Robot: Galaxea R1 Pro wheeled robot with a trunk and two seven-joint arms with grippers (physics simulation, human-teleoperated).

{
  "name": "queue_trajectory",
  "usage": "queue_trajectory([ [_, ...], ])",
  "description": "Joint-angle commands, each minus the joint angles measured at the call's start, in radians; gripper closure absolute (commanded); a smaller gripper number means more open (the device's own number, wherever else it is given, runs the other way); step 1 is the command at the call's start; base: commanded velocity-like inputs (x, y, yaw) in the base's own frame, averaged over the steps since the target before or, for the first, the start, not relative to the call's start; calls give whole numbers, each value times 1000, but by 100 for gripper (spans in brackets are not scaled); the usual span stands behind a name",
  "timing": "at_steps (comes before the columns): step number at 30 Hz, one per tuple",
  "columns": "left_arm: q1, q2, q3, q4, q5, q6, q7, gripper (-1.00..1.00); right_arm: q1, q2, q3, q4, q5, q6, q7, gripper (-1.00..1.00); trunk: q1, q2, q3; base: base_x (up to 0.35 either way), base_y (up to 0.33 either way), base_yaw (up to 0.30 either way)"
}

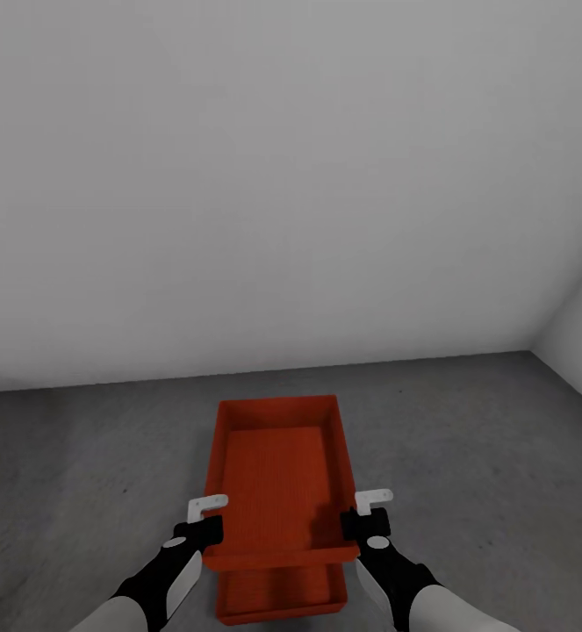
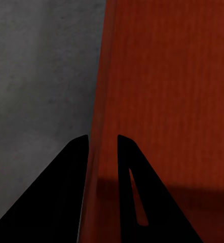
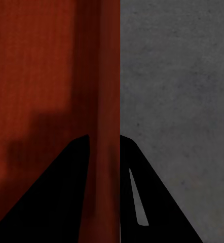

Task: Move the two storage containers from the living room to the garage. In the garage, place one container on the floor and stack the other container on top of it (either order is fine).

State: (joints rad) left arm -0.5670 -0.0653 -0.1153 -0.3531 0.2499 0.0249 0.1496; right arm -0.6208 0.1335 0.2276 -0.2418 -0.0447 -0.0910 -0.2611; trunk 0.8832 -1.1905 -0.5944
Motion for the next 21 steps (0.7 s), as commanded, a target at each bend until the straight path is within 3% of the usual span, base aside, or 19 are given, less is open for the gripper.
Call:
queue_trajectory([
  [1,-1,32,5,-4,-8,-80,59,100,0,-8,-13,4,-15,-6,-6,100,0,-1,-1,0,0,0],
  [16,-1,32,5,-3,-7,-79,59,100,0,-7,-13,4,-15,-6,-6,100,0,-1,-1,-31,0,0],
  [21,-1,32,5,-1,-6,-79,59,100,0,-6,-13,4,-15,-6,-6,100,0,-1,-1,-241,0,0],
])
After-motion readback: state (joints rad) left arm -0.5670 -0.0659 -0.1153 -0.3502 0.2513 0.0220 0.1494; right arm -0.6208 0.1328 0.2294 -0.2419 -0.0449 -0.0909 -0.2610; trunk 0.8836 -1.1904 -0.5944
